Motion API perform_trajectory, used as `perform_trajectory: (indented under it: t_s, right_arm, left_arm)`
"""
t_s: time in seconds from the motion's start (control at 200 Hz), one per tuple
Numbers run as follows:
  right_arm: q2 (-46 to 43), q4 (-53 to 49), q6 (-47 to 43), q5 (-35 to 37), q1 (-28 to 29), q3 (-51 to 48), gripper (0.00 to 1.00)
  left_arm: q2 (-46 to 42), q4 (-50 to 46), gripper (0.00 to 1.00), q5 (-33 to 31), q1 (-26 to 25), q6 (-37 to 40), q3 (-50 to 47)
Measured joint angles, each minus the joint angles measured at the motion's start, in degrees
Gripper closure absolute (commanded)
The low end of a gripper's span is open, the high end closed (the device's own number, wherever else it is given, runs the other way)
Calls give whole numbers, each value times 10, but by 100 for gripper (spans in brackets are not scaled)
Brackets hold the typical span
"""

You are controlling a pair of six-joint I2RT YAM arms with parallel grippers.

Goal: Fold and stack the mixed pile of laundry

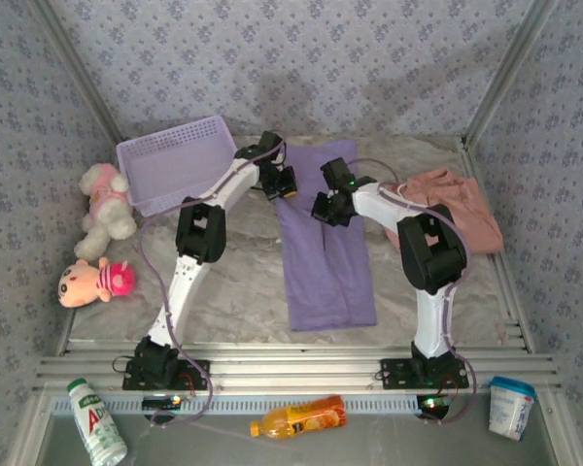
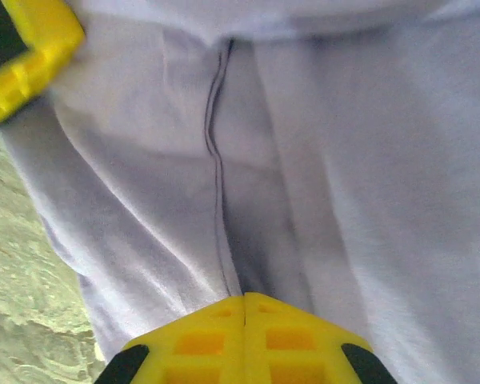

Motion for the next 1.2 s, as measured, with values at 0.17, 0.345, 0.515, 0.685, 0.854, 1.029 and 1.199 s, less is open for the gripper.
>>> perform_trajectory:
  t_s: [0.17,0.345,0.515,0.685,0.854,1.029,1.199]
  right_arm:
    - [-4,2,-3,2,-17,2,72]
    - [7,-17,-25,2,-15,15,55]
    - [-59,-34,-45,10,-1,-40,61]
    - [-177,-57,-62,30,92,-155,64]
    - [-173,-57,-67,35,183,-217,64]
    - [-118,-55,-74,64,227,-215,63]
    - [-113,-43,-73,68,273,-205,61]
  left_arm:
    - [0,0,100,0,0,0,-1]
    - [0,1,89,2,0,0,-1]
    - [1,-5,87,2,1,-5,6]
    - [24,-24,87,7,7,-7,49]
    - [33,-27,87,13,11,-7,62]
    - [40,-23,87,21,14,-13,71]
    - [71,-20,85,42,21,-24,121]
